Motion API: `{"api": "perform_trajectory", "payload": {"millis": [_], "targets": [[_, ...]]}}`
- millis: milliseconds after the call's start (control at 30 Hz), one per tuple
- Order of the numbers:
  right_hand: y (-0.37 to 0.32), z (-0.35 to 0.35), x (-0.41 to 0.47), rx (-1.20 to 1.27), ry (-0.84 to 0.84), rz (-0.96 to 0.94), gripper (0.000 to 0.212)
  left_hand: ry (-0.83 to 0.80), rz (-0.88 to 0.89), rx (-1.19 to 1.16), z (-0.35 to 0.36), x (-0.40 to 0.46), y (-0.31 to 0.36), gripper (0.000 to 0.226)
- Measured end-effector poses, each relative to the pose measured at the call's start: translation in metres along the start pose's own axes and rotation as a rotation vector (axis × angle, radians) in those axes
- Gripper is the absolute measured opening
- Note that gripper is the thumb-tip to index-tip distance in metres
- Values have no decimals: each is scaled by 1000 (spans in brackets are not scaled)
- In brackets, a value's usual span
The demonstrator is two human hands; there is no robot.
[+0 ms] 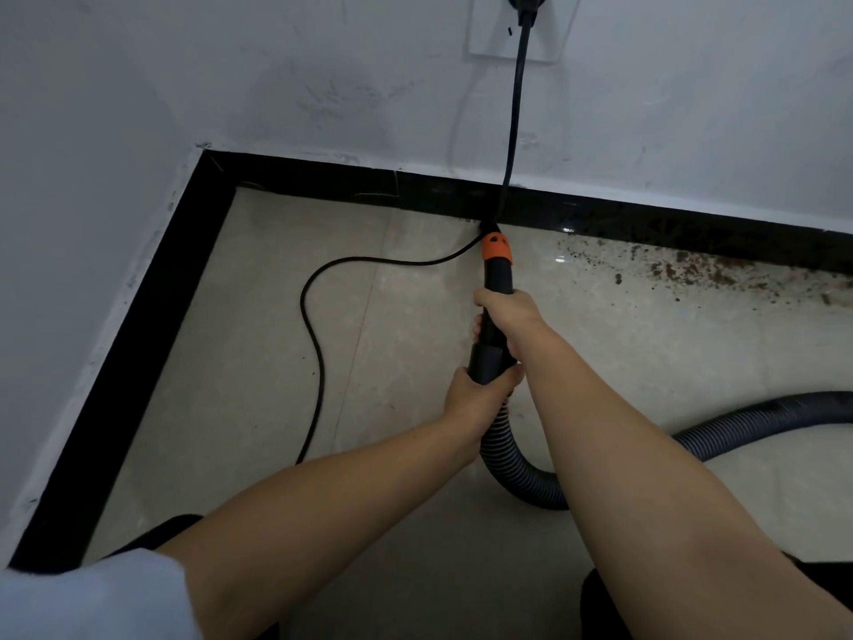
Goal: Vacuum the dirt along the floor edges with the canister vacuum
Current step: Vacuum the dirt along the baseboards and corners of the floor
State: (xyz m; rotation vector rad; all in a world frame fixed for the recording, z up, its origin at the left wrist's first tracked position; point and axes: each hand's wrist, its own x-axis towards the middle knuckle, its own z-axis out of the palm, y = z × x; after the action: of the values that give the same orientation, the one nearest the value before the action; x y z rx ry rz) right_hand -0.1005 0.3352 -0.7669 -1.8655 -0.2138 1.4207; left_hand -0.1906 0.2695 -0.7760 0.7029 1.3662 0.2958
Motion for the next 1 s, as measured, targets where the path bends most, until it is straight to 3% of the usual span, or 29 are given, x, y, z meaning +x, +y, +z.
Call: {"api": "perform_trajectory", "payload": {"millis": [700, 1000], "targets": [[-9, 42, 4, -69, -161, 0, 15, 79, 10, -96, -28, 2, 7, 45], [7, 13, -3, 27, 24, -11, 18, -39, -12, 61, -21, 5, -1, 46]]}}
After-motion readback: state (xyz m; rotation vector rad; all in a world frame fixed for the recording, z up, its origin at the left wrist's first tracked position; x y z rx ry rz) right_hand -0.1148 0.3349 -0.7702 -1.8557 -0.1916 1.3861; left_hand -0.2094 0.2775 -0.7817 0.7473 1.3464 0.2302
